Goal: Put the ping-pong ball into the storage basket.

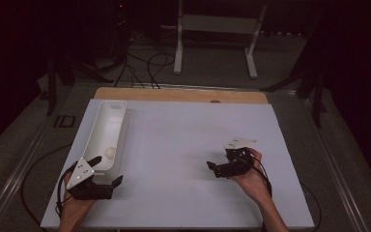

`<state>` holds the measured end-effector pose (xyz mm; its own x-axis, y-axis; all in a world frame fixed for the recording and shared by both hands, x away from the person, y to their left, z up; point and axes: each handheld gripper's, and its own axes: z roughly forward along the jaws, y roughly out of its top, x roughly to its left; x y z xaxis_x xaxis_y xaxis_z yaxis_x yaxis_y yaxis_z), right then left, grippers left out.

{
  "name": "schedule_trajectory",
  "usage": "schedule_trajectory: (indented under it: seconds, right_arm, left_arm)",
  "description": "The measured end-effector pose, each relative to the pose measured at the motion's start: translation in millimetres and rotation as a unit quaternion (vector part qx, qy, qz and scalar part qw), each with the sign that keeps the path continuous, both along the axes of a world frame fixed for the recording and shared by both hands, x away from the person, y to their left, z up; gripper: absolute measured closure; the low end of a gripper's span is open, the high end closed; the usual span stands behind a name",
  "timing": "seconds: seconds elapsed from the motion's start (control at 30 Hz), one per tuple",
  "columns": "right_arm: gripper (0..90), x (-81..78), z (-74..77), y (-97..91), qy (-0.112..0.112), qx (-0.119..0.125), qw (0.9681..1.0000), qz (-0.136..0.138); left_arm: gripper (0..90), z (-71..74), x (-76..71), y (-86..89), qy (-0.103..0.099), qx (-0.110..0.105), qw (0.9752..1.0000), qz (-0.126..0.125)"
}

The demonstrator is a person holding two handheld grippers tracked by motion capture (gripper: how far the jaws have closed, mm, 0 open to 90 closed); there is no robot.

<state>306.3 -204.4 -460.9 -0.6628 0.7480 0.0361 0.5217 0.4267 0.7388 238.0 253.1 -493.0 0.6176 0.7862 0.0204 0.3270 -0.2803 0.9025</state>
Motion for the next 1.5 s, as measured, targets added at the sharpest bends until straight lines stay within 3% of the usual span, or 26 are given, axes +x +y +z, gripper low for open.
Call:
schedule_trajectory:
  seconds: [0.23,0.5,1.03,1.1,1.2,1.5]
  right_arm:
    - [9.7,-21.7,-17.1,-31.8,-0.029,0.029,0.9988,-0.026]
    - [9.7,-37.0,-24.0,-56.0,-0.061,0.064,0.9947,-0.051]
    - [9.7,-56.3,-28.0,-75.3,-0.119,0.086,0.9863,-0.075]
    - [9.7,-60.9,-27.7,-79.7,-0.134,0.095,0.9828,-0.084]
    - [9.7,-63.4,-27.6,-82.6,-0.142,0.103,0.9806,-0.088]
    - [9.7,-65.3,-26.8,-85.3,-0.152,0.104,0.9782,-0.095]
  left_arm:
    - [0.1,-0.2,0.2,0.0,-0.001,-0.001,1.0,0.003]
    - [0.1,-0.1,0.1,-0.1,0.0,0.0,1.0,0.005]
    - [0.1,-0.1,0.4,0.3,0.0,-0.004,1.0,0.007]
    - [0.1,-0.1,0.7,0.3,0.0,-0.004,1.0,0.008]
    - [0.1,0.0,0.9,0.5,0.0,-0.006,1.0,0.008]
    - [0.1,-0.2,1.2,0.1,0.001,-0.005,0.9999,0.01]
